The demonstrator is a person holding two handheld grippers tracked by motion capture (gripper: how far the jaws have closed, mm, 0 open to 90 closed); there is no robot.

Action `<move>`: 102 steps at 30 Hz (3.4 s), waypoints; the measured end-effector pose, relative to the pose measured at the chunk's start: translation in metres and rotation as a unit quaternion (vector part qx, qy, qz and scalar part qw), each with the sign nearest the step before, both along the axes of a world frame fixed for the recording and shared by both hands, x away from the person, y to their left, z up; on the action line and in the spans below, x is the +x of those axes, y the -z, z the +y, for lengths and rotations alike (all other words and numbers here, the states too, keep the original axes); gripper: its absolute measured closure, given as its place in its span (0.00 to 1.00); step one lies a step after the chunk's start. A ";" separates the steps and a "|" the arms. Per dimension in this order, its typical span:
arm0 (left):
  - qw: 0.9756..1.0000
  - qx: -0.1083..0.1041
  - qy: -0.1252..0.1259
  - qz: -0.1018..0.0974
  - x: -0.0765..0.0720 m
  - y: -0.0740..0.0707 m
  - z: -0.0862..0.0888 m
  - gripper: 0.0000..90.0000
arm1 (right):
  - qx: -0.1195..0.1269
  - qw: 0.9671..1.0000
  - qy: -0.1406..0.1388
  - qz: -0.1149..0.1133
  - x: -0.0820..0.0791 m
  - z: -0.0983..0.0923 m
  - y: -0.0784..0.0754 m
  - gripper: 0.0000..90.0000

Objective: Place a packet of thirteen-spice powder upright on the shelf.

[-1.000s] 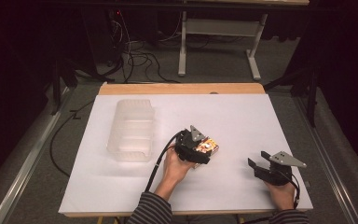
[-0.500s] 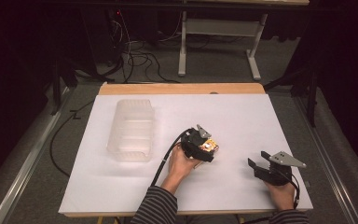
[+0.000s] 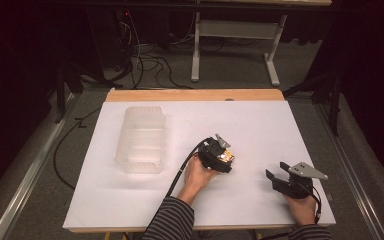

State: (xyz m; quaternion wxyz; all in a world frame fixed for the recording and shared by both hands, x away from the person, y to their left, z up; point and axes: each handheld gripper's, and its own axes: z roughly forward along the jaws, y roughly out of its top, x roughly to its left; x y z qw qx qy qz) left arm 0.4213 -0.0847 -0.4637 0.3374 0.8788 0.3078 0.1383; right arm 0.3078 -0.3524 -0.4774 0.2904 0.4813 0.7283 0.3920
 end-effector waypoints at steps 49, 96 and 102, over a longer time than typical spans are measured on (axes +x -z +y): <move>0.995 -0.077 -0.016 -0.066 -0.018 -0.048 0.035 0.37 | 0.003 1.000 -0.001 -0.003 -0.001 0.000 0.000 0.40; 0.985 -0.106 -0.086 -0.105 -0.030 -0.075 0.112 0.37 | 0.002 1.000 0.001 -0.002 -0.001 0.001 0.000 0.40; 0.982 -0.113 -0.101 -0.109 -0.030 -0.079 0.123 0.37 | 0.001 1.000 0.000 -0.002 -0.001 0.001 0.000 0.40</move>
